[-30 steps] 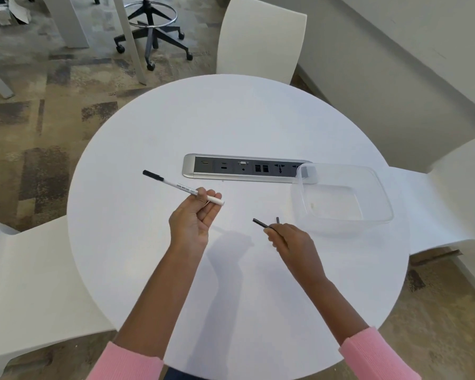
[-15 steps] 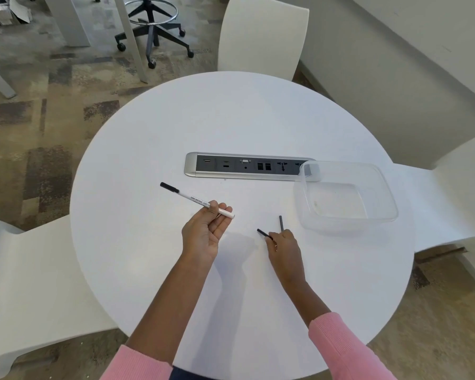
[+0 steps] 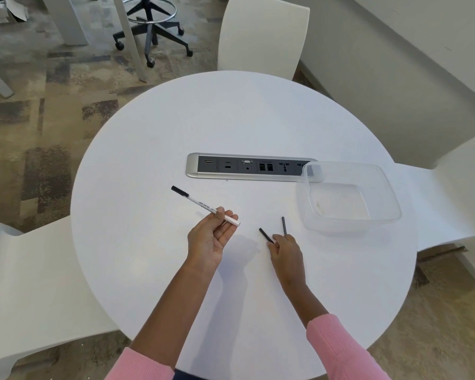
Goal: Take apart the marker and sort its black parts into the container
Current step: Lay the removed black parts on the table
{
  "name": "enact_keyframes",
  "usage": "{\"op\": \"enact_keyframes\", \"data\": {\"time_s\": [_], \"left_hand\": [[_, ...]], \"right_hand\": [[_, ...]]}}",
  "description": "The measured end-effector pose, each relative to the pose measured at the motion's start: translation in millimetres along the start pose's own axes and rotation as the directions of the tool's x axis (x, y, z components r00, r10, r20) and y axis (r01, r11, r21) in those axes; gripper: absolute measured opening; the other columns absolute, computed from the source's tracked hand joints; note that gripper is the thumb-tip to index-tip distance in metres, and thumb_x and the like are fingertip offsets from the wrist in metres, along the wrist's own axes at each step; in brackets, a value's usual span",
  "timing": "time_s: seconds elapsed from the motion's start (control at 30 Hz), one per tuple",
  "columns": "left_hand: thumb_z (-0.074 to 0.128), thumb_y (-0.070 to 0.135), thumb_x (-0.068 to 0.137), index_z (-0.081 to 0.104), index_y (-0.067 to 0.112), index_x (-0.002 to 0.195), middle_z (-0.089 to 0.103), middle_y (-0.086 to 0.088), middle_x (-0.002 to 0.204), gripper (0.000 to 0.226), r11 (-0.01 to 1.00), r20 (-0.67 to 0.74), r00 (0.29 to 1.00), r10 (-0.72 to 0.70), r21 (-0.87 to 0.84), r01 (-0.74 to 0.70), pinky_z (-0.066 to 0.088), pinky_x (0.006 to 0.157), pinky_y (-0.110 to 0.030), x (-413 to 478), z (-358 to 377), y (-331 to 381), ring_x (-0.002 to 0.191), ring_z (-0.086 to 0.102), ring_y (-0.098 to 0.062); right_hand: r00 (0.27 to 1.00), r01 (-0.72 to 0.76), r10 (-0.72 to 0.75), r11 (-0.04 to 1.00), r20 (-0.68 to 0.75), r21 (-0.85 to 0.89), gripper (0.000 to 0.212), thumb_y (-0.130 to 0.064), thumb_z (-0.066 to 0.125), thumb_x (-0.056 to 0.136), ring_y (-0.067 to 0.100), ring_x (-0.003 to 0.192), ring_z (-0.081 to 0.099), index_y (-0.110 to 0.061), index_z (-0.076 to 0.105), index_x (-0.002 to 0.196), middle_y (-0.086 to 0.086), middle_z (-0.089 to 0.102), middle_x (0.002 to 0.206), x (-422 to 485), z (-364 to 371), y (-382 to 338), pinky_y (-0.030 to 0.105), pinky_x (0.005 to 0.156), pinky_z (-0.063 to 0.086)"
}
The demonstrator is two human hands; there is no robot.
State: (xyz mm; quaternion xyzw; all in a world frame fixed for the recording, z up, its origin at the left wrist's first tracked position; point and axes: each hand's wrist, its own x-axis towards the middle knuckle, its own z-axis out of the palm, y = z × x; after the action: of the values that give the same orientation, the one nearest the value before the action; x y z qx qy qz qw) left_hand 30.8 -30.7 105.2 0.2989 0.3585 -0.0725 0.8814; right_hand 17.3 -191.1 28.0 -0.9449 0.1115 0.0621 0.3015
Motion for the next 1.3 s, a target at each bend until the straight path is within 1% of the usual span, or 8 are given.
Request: {"op": "enact_keyframes", "data": {"time_s": [0.27, 0.43, 0.7, 0.9, 0.97, 1.07, 1.2, 1.3], "left_hand": [[0.060, 0.008, 0.085, 0.065, 0.006, 0.079, 0.070, 0.001, 0.055, 0.007, 0.969, 0.060, 0.997, -0.046, 0.243, 0.030, 0.058, 0.054, -0.022, 3, -15, -2, 0.054, 0.068, -0.012], [0.055, 0.008, 0.089, 0.068, 0.007, 0.081, 0.065, -0.001, 0.061, 0.016, 0.894, 0.114, 0.980, -0.160, 0.438, 0.095, 0.058, 0.055, -0.021, 1, -26, -11, 0.049, 0.063, -0.010], [0.059, 0.024, 0.087, 0.072, 0.010, 0.086, 0.056, 0.007, 0.057, 0.019, 0.707, 0.152, 0.930, -0.335, 0.693, 0.141, 0.043, 0.042, -0.014, -1, -40, -22, 0.043, 0.048, -0.003], [0.051, 0.028, 0.092, 0.069, 0.015, 0.078, 0.064, 0.001, 0.064, 0.027, 0.612, 0.131, 0.977, -0.165, 0.791, -0.003, 0.046, 0.046, -0.016, 1, -47, -28, 0.046, 0.054, -0.006], [0.049, 0.024, 0.093, 0.068, 0.017, 0.080, 0.067, -0.005, 0.079, 0.024, 0.473, 0.153, 0.988, 0.028, 0.868, -0.148, 0.050, 0.058, -0.023, 6, -52, -32, 0.058, 0.059, -0.012], [0.049, 0.021, 0.092, 0.066, 0.016, 0.102, 0.064, -0.004, 0.107, 0.020, 0.085, 0.324, 0.893, 0.312, 0.927, -0.366, 0.043, 0.079, -0.024, 16, -65, -39, 0.093, 0.059, -0.018], [0.041, 0.023, 0.096, 0.038, 0.015, 0.137, 0.035, -0.011, 0.148, 0.042, -0.300, 0.505, 0.825, 0.253, 0.852, -0.429, 0.019, 0.112, -0.032, 41, -81, -46, 0.140, 0.024, -0.024], [0.032, 0.032, 0.098, 0.016, 0.017, 0.146, 0.007, -0.009, 0.157, 0.053, -0.497, 0.527, 0.824, 0.209, 0.783, -0.374, 0.000, 0.116, -0.036, 61, -90, -49, 0.145, 0.001, -0.025]], "right_hand": [[0.982, -0.143, 0.174, 0.937, -0.069, 0.318, 0.018, -0.010, 0.054, 0.087, 0.024, 0.081, 0.060, -0.005, 0.066, 0.099, 0.010, 0.064, 0.089, -2, -3, -4, 0.033, 0.079, 0.047], [0.950, -0.309, 0.219, 0.739, 0.221, 0.599, 0.026, -0.018, 0.050, 0.092, 0.011, 0.054, 0.051, 0.000, 0.069, 0.090, 0.001, 0.058, 0.064, -6, -10, -22, 0.011, 0.044, 0.042], [0.886, -0.421, 0.092, 0.572, 0.455, 0.704, 0.031, -0.037, 0.051, 0.089, 0.007, 0.051, 0.039, -0.015, 0.071, 0.080, -0.010, 0.055, 0.050, -20, -10, -42, 0.018, 0.052, 0.037], [0.895, -0.436, 0.129, 0.460, 0.428, 0.773, 0.024, -0.025, 0.055, 0.089, 0.007, 0.050, 0.042, -0.010, 0.068, 0.076, 0.002, 0.045, 0.062, -27, -8, -35, 0.016, 0.050, 0.040], [0.907, -0.420, 0.148, 0.388, 0.394, 0.820, 0.023, -0.019, 0.053, 0.090, 0.005, 0.048, 0.048, -0.008, 0.066, 0.076, 0.002, 0.048, 0.062, -26, -9, -32, 0.014, 0.049, 0.046], [0.930, -0.365, 0.207, 0.404, 0.305, 0.839, 0.018, -0.014, 0.054, 0.090, 0.004, 0.047, 0.055, -0.004, 0.065, 0.079, 0.004, 0.054, 0.062, -23, -9, -28, 0.014, 0.051, 0.052], [0.964, -0.246, 0.232, 0.609, 0.127, 0.754, 0.012, -0.012, 0.056, 0.089, 0.011, 0.054, 0.055, -0.003, 0.063, 0.085, 0.004, 0.057, 0.063, -19, -6, -22, 0.016, 0.055, 0.054], [0.985, -0.140, 0.174, 0.771, 0.006, 0.622, 0.011, -0.018, 0.056, 0.089, 0.015, 0.060, 0.058, -0.019, 0.062, 0.080, 0.000, 0.059, 0.063, -19, -3, -23, 0.029, 0.067, 0.053]]}}
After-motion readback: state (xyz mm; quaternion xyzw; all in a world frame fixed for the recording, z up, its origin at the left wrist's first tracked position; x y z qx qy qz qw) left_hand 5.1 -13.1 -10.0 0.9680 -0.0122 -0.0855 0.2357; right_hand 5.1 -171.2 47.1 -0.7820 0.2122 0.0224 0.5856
